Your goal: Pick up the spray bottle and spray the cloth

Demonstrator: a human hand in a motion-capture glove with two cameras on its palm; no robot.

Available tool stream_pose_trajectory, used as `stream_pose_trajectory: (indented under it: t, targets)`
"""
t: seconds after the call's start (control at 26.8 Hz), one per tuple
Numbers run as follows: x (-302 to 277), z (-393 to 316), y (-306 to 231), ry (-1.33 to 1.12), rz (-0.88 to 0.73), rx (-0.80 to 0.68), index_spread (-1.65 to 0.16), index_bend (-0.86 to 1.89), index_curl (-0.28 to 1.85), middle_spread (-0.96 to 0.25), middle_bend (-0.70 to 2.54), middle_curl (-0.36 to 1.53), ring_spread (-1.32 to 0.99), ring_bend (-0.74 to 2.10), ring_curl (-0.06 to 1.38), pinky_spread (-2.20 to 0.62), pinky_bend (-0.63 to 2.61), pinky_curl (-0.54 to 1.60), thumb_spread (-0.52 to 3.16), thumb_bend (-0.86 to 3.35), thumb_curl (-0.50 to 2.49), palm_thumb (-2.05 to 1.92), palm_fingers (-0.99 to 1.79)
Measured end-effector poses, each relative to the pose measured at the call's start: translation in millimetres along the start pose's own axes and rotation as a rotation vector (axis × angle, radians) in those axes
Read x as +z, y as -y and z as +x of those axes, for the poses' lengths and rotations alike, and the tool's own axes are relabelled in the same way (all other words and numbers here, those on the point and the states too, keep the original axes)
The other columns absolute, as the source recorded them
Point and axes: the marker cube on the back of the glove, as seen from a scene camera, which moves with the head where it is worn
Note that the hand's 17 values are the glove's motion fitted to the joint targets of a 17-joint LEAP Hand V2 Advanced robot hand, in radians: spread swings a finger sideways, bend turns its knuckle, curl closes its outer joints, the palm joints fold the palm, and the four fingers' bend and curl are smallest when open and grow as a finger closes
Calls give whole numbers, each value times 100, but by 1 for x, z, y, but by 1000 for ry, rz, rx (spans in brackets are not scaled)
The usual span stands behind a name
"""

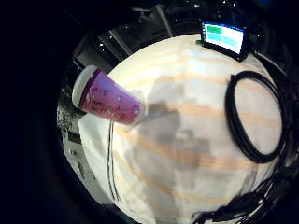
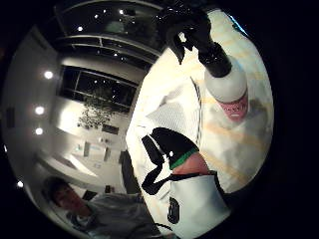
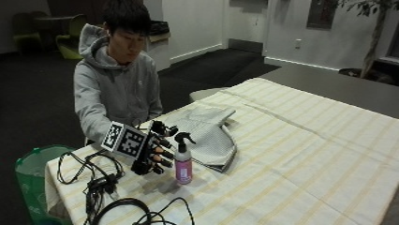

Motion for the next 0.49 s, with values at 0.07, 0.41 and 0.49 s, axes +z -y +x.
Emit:
stream_pose_trajectory:
  t: [0.07, 0.41, 0.49]
  targets:
    - [4, 3, 4, 37, -5, 10, -36, 10, 15, -2, 31, 34, 5, 41, 27, 26, 55, 34, 95, -2, 31, 47, 1]
    - [30, 11, 22, 215, -52, 38, -36, 11, 15, -1, 31, 34, 5, 43, 28, 25, 56, 35, 95, -2, 31, 50, 2]
    - [36, 11, 26, 260, -55, 49, -36, 10, 15, -1, 31, 34, 5, 43, 28, 25, 57, 35, 94, -2, 32, 51, 2]
